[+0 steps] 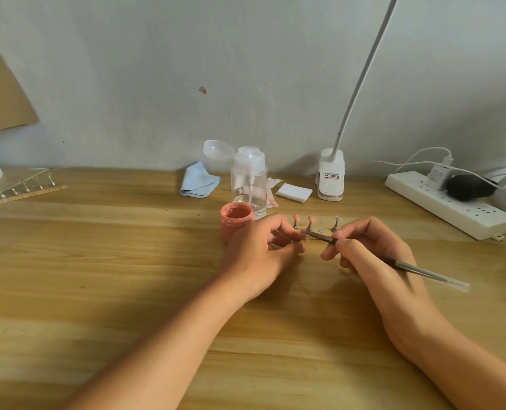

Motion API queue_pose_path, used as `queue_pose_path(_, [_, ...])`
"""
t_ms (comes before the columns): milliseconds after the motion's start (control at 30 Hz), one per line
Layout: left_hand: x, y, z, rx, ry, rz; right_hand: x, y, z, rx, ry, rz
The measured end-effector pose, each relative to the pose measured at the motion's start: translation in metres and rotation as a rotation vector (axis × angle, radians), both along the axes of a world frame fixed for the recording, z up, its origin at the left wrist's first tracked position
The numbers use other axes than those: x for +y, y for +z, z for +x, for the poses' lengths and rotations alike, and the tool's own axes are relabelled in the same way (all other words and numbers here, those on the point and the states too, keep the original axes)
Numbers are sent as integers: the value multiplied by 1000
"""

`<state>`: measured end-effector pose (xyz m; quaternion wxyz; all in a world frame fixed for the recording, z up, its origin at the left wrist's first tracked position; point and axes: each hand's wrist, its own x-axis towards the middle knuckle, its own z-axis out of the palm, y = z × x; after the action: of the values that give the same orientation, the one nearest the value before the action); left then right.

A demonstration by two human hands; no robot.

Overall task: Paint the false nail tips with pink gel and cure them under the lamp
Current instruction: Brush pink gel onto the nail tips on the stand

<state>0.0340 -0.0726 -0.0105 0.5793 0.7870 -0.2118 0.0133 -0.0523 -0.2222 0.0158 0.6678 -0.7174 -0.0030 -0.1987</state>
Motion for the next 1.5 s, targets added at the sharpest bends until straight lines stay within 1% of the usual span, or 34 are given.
queue_pose_path(100, [0, -1, 0, 11, -1, -7, 0, 0, 2, -5, -14, -13])
queue_pose_path(233, [0, -1, 1, 18, -1, -15, -1, -1, 1, -25, -63, 25])
queue_pose_path(433, [0, 0, 0, 14, -1, 4, 1, 0, 0, -7, -20, -12])
queue_pose_path(600, [0, 0, 0, 34, -3, -11, -3, -1, 1, -25, -97, 16])
queue_pose_path(667, [0, 1, -1, 29, -7, -4, -2, 0, 0, -19, -72, 28])
queue_pose_path(767, [1, 1, -1, 29, 4, 26, 1, 0, 0, 7, -22, -7])
queue_pose_path(1000, [0, 3, -2, 52, -5, -7, -4, -1, 1, -9, -122, 18])
queue_pose_path(1167, [0, 3, -3, 42, -3, 1, 1, 2, -1, 16, -48, 18])
queue_pose_path(1267, [0, 4, -4, 60, -5, -22, 1, 1, 0, 23, -90, -6])
queue_pose_path(1400, [-1, 5, -5, 63, -18, -42, -4, 1, 0, 1, -154, 43])
queue_pose_path(1500, [-1, 6, -5, 54, -30, -36, -3, 2, -1, -4, -114, 87])
